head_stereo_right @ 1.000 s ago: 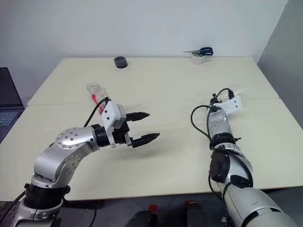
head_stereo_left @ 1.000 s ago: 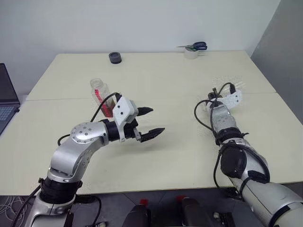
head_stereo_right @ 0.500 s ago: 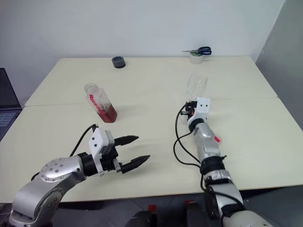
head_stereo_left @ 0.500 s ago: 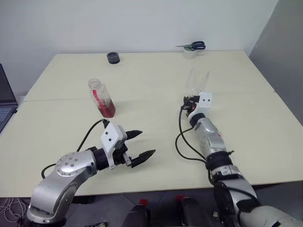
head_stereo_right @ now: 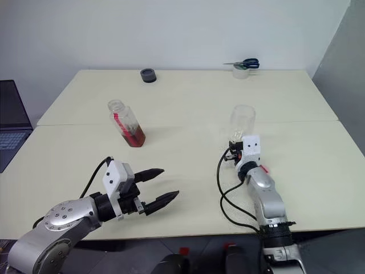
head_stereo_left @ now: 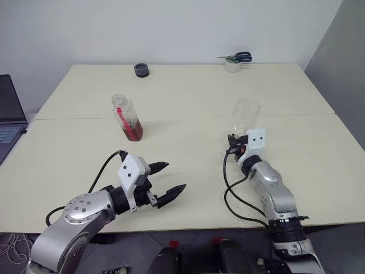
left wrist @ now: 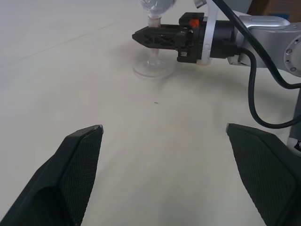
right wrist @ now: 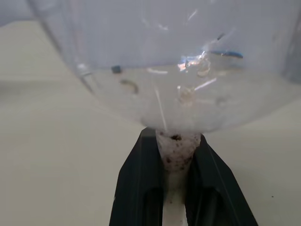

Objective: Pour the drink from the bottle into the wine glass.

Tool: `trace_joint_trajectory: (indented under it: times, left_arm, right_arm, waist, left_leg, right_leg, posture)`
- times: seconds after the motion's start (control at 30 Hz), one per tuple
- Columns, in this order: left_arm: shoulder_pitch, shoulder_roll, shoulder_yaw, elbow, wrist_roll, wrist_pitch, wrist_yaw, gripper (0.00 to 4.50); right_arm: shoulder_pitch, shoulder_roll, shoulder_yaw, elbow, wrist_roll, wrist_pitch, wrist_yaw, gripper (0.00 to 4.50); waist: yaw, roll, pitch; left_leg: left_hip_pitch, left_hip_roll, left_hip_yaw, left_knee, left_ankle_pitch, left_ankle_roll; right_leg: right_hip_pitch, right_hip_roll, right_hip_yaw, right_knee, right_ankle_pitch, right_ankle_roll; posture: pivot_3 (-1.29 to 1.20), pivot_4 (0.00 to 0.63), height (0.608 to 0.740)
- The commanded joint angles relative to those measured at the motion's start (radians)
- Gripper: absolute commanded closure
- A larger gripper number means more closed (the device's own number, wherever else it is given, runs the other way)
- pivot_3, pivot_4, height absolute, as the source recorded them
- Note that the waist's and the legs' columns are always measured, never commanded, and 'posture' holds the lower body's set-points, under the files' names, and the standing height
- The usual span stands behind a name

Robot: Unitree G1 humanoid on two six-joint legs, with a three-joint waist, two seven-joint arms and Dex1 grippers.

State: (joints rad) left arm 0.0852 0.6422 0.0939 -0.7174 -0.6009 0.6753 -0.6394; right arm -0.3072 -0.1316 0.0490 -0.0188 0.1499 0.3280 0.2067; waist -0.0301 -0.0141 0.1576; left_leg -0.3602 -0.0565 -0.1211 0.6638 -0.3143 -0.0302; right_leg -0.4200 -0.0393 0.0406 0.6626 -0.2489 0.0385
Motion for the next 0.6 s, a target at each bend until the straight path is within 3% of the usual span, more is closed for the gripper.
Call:
trace_joint_trajectory:
  times: [0.03, 0.33, 0.47, 0.6]
  left_arm:
    - [-0.005, 0.01, 0.009, -0.052, -0.041, 0.014, -0.001, 0.0]
    - [-0.008, 0.066, 0.038, -0.047, -0.123, 0.056, -0.027, 0.0]
    - [-0.031, 0.014, 0.051, -0.024, -0.102, 0.041, 0.054, 0.0]
    - [-0.014, -0.032, 0.129, -0.03, -0.108, 0.07, 0.167, 0.0]
  right_arm:
    - [0.062, -0.028, 0.064, -0.023, -0.024, 0.072, 0.049, 4.27]
    - [0.064, -0.06, 0.127, -0.037, -0.07, -0.011, 0.118, 4.27]
    - [-0.061, 0.031, 0.145, 0.154, -0.109, -0.223, 0.098, 4.27]
    - [-0.287, 0.146, 0.135, 0.512, -0.147, -0.445, 0.075, 4.27]
  waist:
    - [0.0, 0.0, 0.0]
    - [0.0, -0.001, -0.001]
    - [-0.016, -0.002, -0.001]
    - [-0.034, -0.002, 0.0]
  left_leg:
    - [0.0, 0.0, 0.0, 0.0, 0.0, 0.0]
    - [0.001, 0.001, 0.001, -0.001, 0.0, 0.0]
    - [0.004, 0.002, 0.003, -0.001, 0.0, 0.0]
    - [0.008, 0.011, 0.012, -0.002, 0.0, -0.001]
  right_leg:
    - [0.0, 0.0, 0.0, 0.0, 0.0, 0.0]
    - [0.0, 0.001, 0.0, 0.0, 0.0, 0.0]
    - [0.001, 0.002, 0.002, 0.0, 0.0, 0.0]
    - [0.0, 0.009, 0.004, 0.001, 0.004, -0.007]
  posture:
    - [0.0, 0.15, 0.74]
    - [0.0, 0.15, 0.74]
    - [0.0, 0.15, 0.74]
    - [0.0, 0.15, 0.74]
